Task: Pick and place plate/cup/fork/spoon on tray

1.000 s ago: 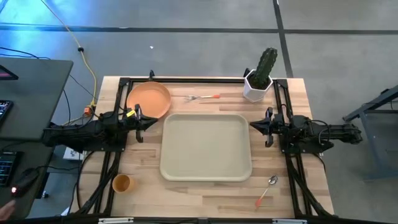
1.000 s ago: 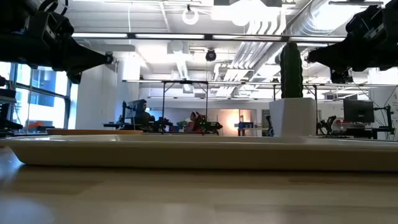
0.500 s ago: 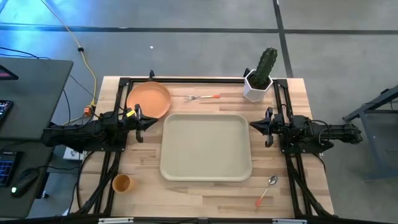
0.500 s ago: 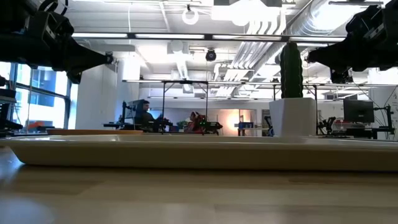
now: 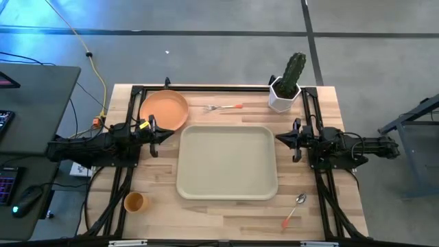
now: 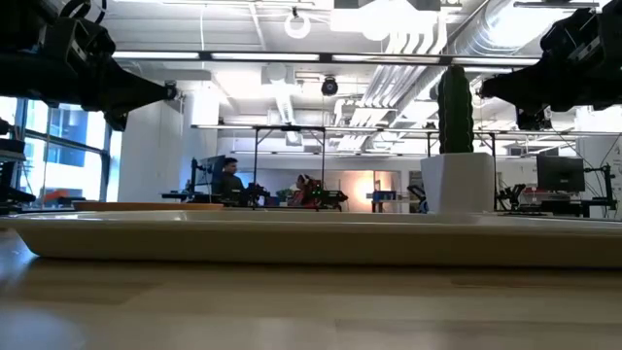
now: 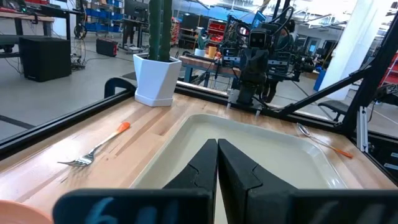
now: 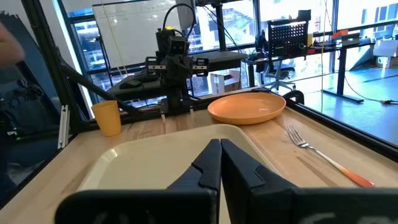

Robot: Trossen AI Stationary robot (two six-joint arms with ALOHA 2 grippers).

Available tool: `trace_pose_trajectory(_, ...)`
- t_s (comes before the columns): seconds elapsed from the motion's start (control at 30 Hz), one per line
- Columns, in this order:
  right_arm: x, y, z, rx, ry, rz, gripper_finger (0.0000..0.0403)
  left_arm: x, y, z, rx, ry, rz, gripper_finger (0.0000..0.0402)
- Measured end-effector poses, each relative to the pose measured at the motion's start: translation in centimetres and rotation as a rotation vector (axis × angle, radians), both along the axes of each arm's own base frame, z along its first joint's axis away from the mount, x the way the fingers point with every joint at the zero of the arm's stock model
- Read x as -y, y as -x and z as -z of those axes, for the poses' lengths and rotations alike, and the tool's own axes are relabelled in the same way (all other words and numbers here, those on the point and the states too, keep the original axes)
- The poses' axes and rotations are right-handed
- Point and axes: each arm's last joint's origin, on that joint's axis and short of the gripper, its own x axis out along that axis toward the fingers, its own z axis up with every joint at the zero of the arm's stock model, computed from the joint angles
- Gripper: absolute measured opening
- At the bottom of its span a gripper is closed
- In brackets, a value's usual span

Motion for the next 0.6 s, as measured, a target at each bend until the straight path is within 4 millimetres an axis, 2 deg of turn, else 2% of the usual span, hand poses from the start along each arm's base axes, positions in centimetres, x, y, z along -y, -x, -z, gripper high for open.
trace_pose_trajectory(0.47,0.00,0.00,0.00,0.000,0.000,0.000,0.0000,-0.02,0.00,-0.01,0.000,-0.001,-0.005,0.0003)
trace_pose_trajectory(0.53,0.00,0.00,0.00,0.000,0.000,0.001,0.0000,-0.08,0.02,-0.04,-0.016,-0.081,-0.028,0.0003)
trace_pose_trajectory(0.6,0.00,0.00,0.01,-0.001,0.000,0.000,0.0000,-0.04,0.01,-0.03,-0.061,-0.276,-0.012,0.0003)
